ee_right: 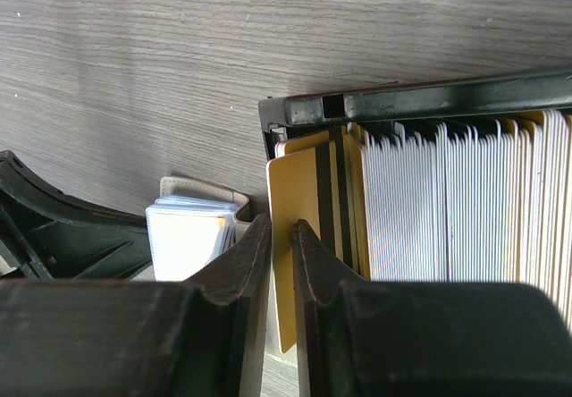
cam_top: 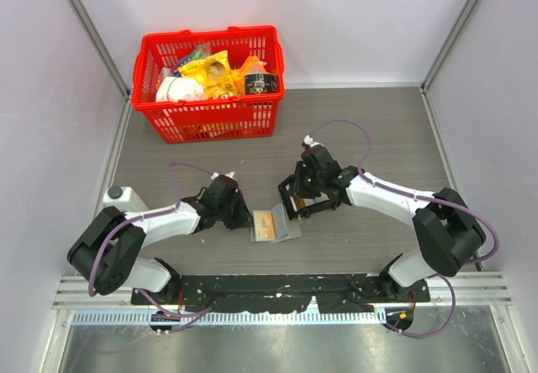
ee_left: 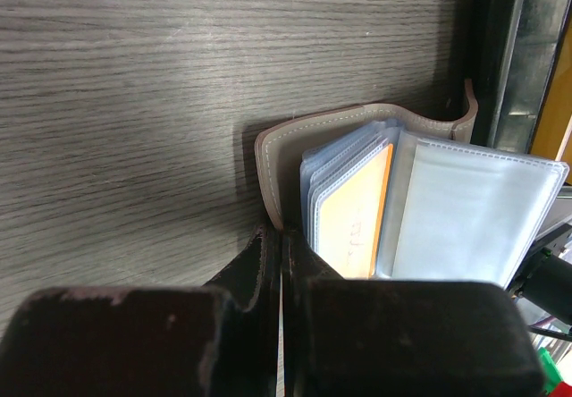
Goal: Put the credit cards into the card holder
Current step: Pick up the credit card from the storage box.
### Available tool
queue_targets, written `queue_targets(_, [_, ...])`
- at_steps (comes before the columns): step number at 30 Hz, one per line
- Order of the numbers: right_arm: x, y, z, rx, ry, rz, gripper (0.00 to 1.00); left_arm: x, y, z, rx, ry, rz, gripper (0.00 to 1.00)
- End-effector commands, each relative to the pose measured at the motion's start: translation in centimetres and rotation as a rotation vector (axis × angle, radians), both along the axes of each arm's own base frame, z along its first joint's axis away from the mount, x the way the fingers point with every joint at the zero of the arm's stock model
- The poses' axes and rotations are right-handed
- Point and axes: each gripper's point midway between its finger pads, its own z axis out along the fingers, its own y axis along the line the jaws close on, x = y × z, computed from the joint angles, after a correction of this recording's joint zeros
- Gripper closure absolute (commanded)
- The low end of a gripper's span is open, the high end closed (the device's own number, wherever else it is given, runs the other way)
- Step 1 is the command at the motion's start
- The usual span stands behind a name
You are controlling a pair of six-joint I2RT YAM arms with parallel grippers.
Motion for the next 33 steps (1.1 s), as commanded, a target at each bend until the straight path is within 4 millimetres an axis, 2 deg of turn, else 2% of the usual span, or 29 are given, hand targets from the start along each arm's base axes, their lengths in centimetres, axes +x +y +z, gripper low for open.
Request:
queue_targets(1, [-0.27, 2.5, 3.07, 0.157, -0.028, 0.04, 0.81, -1.2, 1.57, -2.12, 0.094, 0.056, -0.009, 1.0])
queue_targets(7, [-0.32, 2.53, 3.3, 0.179, -0.029, 0.044, 0.81, -1.29, 1.64, -2.15, 0.095, 0.057, -0.009, 1.0])
queue_targets(12, [-0.34, 2.52, 3.15, 0.182, -0.025, 0.042, 0.77, -1.35, 1.66, -2.06, 0.093, 0.055, -0.008, 1.0])
queue_targets(19, [-0.19, 2.53, 3.02, 0.179, -0.025, 0.05, 0.85, -1.3, 1.72, -2.06, 0.096, 0.055, -0.007, 1.0])
queue_targets(23, [-0.36, 2.65, 2.98, 0.187, -0.015, 0.052, 0.76, -1.23, 1.67, -2.01, 0.095, 0.053, -0.008, 1.0])
queue_targets(26, [-0.46, 2.9, 3.38, 0.201, -0.016, 0.06, 0.76, -1.2, 1.64, -1.99, 0.094, 0.052, -0.007, 1.0])
queue_targets(33, [-0.45, 2.94, 3.13, 0.194, -0.013, 0.067, 0.82, -1.27, 1.65, -2.05, 0.096, 0.054, -0.01, 1.0])
